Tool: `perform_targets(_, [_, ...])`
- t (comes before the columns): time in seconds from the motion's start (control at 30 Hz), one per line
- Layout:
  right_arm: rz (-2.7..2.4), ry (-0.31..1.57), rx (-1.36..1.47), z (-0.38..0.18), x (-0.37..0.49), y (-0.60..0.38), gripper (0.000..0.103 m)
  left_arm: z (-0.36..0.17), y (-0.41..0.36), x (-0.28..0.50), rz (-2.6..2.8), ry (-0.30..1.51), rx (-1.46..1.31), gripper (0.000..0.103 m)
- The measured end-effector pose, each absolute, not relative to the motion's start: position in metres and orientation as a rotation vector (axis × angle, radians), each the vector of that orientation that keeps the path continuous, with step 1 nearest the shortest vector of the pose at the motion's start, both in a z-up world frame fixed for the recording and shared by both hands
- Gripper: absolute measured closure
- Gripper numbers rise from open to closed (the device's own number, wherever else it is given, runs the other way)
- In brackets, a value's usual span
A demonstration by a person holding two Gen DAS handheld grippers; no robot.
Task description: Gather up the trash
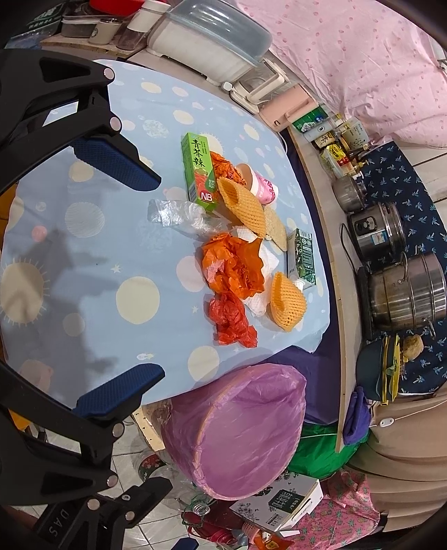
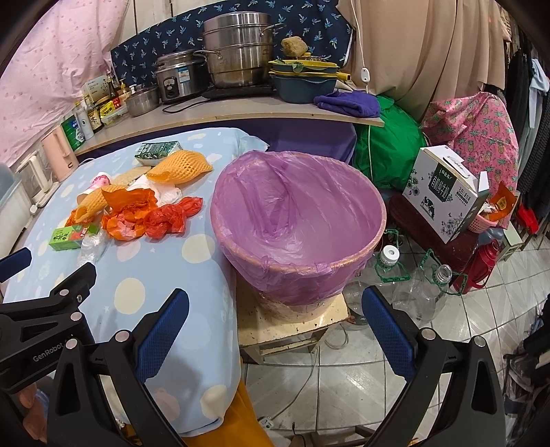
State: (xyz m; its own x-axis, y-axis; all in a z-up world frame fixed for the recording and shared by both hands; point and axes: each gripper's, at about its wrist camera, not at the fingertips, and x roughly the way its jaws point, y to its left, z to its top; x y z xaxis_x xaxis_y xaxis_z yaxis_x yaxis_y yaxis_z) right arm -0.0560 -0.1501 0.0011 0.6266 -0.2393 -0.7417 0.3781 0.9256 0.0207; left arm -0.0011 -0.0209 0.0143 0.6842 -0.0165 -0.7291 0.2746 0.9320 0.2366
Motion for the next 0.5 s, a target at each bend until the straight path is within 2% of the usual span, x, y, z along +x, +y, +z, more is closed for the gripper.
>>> perform_targets(0.5, [-0.357,0.824,0.181,0.0003,-0.0551,-0.1511,0.007,0.0148,-0.0214,-0.001,-0.168,0.805,0.343,0.007])
